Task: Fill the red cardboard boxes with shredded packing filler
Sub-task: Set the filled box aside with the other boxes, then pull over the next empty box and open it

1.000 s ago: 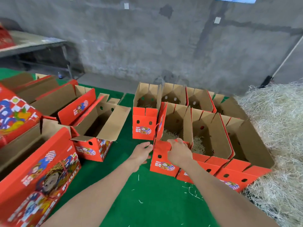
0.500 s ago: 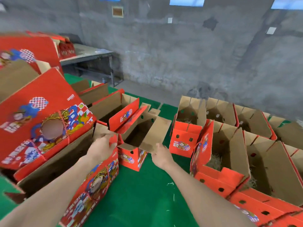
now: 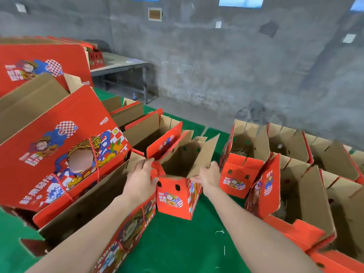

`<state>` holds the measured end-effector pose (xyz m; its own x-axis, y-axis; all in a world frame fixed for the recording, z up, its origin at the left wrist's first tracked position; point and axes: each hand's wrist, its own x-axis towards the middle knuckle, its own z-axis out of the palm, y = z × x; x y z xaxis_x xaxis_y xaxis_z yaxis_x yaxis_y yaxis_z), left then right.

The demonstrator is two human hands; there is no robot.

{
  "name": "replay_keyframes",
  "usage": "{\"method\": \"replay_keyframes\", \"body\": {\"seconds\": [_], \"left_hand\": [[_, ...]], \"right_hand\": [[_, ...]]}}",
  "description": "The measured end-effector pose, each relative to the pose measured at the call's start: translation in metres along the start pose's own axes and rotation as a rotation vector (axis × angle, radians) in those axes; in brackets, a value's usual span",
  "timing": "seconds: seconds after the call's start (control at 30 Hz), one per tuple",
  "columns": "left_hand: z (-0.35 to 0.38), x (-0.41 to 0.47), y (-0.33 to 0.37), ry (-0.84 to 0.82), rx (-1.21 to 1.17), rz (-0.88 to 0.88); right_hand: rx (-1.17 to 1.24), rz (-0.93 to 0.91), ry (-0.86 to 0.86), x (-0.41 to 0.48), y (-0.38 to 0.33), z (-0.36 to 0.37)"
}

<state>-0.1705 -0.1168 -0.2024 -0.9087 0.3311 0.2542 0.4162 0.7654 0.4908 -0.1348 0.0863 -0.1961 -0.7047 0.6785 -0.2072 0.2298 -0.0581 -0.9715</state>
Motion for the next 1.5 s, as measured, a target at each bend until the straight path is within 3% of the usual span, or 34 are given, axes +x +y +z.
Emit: {"method": "replay_keyframes", "body": {"seconds": [0.1, 0.2, 0.3, 0.5, 0.6, 0.7, 0.83, 0.9, 1.0, 1.13, 1.27, 1.5], "left_hand": [[-0.004, -0.002, 0.016, 0.018, -0.15, 0.014], [-0.012, 0.0, 0.039, 0.153, -0.43, -0.009], [-0.026, 0.014, 0.066, 0.218, -0.517, -0.023], [-0.022, 0.011, 0.129, -0.207, -0.29, 0.243], [-0.003, -0.018, 0.16, -0.339, -0.177, 0.402], [0.02, -0.053, 0.193, -0.472, -0.226, 0.472], [0.05, -0.099, 0.237, -0.675, -0.235, 0.566], [0.07, -0.122, 0.257, -0.732, -0.195, 0.621], [0.099, -0.152, 0.283, -0.808, -0.067, 0.695], [0.118, -0.173, 0.306, -1.11, -0.161, 0.587], [0.125, -0.183, 0.327, -1.236, -0.036, 0.767], [0.131, -0.232, 0.379, -1.358, -0.199, 0.766]], "right_hand": [[0.19, 0.034, -0.007, -0.003, -0.021, -0.035], [0.304, 0.066, -0.037, -0.017, -0.031, -0.079], [0.36, 0.101, -0.117, -0.041, -0.035, -0.118], [0.108, 0.131, -0.36, -0.088, -0.022, -0.217], [0.103, 0.186, -0.42, -0.105, -0.002, -0.273], [0.1, 0.287, -0.378, -0.118, 0.021, -0.334], [-0.132, 0.377, -0.209, -0.135, 0.052, -0.416], [-0.264, 0.347, -0.066, -0.142, 0.066, -0.441], [-0.515, 0.16, 0.073, -0.151, 0.085, -0.452], [-0.609, 0.041, 0.12, -0.155, 0.103, -0.449], [-0.7, -0.035, 0.084, -0.152, 0.101, -0.452], [-0.829, -0.067, 0.014, -0.152, 0.103, -0.511]]}}
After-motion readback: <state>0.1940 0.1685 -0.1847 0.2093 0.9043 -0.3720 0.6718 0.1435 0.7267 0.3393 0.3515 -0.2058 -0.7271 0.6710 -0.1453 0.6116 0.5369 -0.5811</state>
